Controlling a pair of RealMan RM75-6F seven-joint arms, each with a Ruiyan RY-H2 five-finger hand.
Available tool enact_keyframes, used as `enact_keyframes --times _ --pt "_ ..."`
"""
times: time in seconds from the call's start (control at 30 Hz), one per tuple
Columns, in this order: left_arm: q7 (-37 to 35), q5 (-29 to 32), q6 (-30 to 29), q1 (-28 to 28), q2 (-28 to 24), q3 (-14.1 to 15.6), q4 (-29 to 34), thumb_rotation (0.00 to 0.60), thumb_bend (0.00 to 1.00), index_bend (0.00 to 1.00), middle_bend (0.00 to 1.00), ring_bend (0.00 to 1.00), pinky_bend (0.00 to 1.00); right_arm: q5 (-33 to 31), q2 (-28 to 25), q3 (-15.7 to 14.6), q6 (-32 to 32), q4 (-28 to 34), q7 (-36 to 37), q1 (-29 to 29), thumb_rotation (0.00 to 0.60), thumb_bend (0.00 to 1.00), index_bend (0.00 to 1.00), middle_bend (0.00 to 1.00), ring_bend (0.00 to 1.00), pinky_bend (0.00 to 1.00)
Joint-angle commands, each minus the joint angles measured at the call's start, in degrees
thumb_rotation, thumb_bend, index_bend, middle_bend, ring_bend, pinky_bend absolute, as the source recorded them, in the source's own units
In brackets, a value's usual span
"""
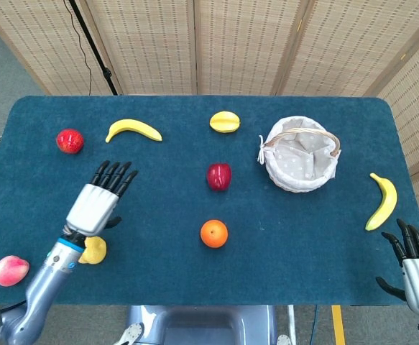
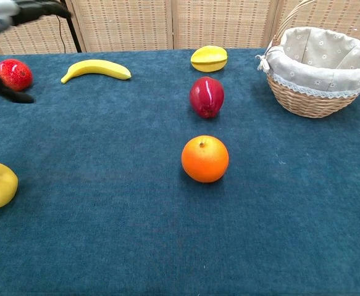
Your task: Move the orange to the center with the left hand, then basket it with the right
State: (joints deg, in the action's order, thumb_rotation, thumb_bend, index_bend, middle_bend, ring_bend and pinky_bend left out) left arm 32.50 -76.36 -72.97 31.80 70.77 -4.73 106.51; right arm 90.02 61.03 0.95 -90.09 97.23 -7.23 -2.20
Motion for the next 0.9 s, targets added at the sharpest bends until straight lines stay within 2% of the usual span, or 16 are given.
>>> enact_keyframes --times 0.03,0.17,0.33,0.6,0.9 --pt "-4.1 -3.0 -3.4 -3.5 -4.1 2.1 -0.2 0.600 0.00 0.07 0.00 0.00 0.00 0.0 0.1 0.0 0.2 0.1 -0.2 0.1 0.600 0.00 0.19 0.03 0.00 0.00" --pt "-9.1 -5.3 -7.1 -7.5 -7.6 4.3 -1.9 0.600 0.00 0.07 0.00 0.00 0.00 0.0 0.5 0.1 0.8 0.2 -0.8 0.5 0.600 0.00 0.19 0.03 0.00 0.00" --pt "-14.0 -7.0 -10.9 -12.1 -8.6 6.7 -5.5 0.600 0.00 0.07 0.00 0.00 0.00 0.3 1.2 0.1 1.5 0.1 -1.1 1.1 0.600 0.00 0.19 0.03 0.00 0.00" --pt "-19.8 -5.1 -12.2 -18.1 -4.3 9.4 -14.0 0.600 0.00 0.04 0.00 0.00 0.00 1.0 1.8 -0.9 3.9 -0.7 -2.2 2.1 0.600 0.00 0.11 0.01 0.00 0.00" --pt "-21.0 -6.2 -12.8 -19.9 -0.9 8.8 -19.1 0.600 0.00 0.00 0.00 0.00 0.00 6.7 2.6 -3.3 6.9 3.3 -7.4 4.1 0.600 0.00 0.00 0.00 0.00 0.00"
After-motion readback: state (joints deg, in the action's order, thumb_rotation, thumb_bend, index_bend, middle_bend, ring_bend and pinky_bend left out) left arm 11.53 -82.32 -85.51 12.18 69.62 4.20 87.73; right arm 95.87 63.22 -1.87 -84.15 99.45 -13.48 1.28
